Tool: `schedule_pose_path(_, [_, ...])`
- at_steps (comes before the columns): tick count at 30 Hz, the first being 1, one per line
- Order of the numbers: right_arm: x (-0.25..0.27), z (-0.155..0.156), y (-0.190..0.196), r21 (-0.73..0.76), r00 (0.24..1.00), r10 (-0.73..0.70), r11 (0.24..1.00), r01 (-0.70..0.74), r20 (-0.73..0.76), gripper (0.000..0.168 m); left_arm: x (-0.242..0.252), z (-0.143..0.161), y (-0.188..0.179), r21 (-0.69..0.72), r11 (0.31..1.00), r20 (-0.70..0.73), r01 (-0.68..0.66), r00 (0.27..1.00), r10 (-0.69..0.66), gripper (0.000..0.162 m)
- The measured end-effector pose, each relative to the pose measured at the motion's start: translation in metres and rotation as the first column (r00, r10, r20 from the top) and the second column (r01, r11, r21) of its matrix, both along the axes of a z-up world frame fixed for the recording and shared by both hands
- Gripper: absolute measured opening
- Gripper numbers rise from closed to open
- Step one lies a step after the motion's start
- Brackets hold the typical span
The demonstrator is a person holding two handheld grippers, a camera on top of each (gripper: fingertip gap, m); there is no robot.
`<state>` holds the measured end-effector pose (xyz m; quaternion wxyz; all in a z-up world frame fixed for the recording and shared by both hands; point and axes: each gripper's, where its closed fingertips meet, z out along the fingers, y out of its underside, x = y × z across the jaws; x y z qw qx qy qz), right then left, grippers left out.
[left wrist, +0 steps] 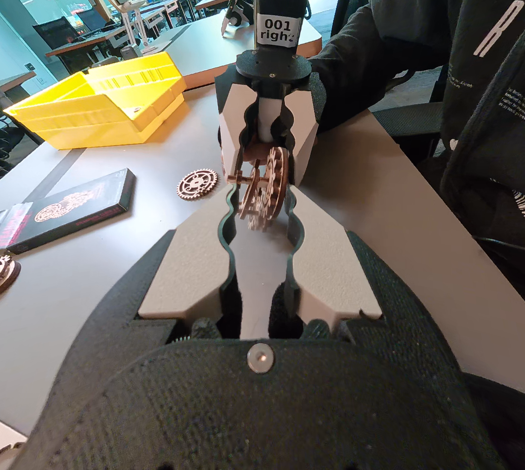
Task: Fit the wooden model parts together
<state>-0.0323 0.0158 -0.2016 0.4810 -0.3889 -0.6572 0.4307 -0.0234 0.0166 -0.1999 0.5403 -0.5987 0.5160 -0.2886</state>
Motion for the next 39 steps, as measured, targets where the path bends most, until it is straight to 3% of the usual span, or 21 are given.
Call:
schedule_pose_path(14, [0.001,-0.001,0.007,-0.095,0.999,0.006,0.995,-0.003,0.031,0.041,-0.004,-0.004,0.007,-0.109,0.994,0.038,-0.016,0.999,0.02,0.03])
schedule_pose_path(23, [0.001,-0.002,0.018,-0.109,0.998,-0.04,0.993,0.045,0.044,0.023,-0.012,-0.002,0.017,-0.304,0.952,0.131,-0.023,0.989,0.066,0.03])
schedule_pose_path(26, [0.001,-0.001,0.024,-0.103,0.996,-0.07,0.992,0.075,0.051,0.027,-0.015,-0.004,0.026,-0.459,0.888,0.175,-0.031,0.977,0.125,0.03])
schedule_pose_path(29, [0.001,-0.004,0.035,-0.069,0.989,-0.125,0.989,0.13,0.074,0.032,-0.02,-0.005,0.038,-0.629,0.777,0.234,-0.026,0.946,0.222,0.03])
schedule_pose_path(30, [0.001,-0.006,0.04,-0.05,0.984,-0.156,0.986,0.161,0.086,0.033,-0.023,-0.005,0.042,-0.682,0.732,0.262,-0.012,0.93,0.259,0.014])
schedule_pose_path(33, [0.001,-0.012,0.05,0.017,0.965,-0.234,0.972,0.233,0.12,0.038,-0.031,-0.008,0.052,-0.791,0.612,0.31,0.027,0.879,0.363,0.007])
schedule_pose_path(39, [-0.005,-0.03,0.059,0.039,0.931,-0.299,0.954,0.297,0.212,0.039,-0.044,-0.019,0.064,-0.829,0.559,0.275,-0.018,0.857,0.435,0.007])
